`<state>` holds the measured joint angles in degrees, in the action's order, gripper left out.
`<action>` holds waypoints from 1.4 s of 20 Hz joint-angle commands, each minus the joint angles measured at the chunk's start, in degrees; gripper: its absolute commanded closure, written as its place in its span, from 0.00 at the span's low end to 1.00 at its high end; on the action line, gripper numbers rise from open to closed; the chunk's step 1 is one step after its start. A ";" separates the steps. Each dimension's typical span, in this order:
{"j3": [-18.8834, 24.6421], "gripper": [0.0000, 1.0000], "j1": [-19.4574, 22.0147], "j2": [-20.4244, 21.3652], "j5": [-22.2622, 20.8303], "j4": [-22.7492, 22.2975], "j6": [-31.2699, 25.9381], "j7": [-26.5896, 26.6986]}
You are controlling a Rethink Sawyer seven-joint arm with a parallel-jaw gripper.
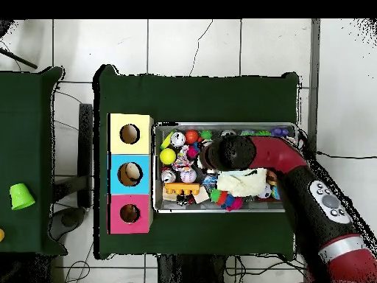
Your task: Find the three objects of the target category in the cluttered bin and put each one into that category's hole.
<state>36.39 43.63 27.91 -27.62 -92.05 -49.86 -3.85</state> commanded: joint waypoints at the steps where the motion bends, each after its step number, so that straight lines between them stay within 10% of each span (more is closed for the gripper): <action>1: -5.13 1.00 -8.28 5.94 7.77 -10.23 8.69 -35.48; 13: -5.56 1.00 -7.77 3.59 9.88 -14.82 18.69 -35.48; 28: -5.58 1.00 -6.06 1.75 9.65 -14.55 18.30 -33.38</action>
<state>33.70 37.01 31.48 -19.41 -105.07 -32.22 -24.18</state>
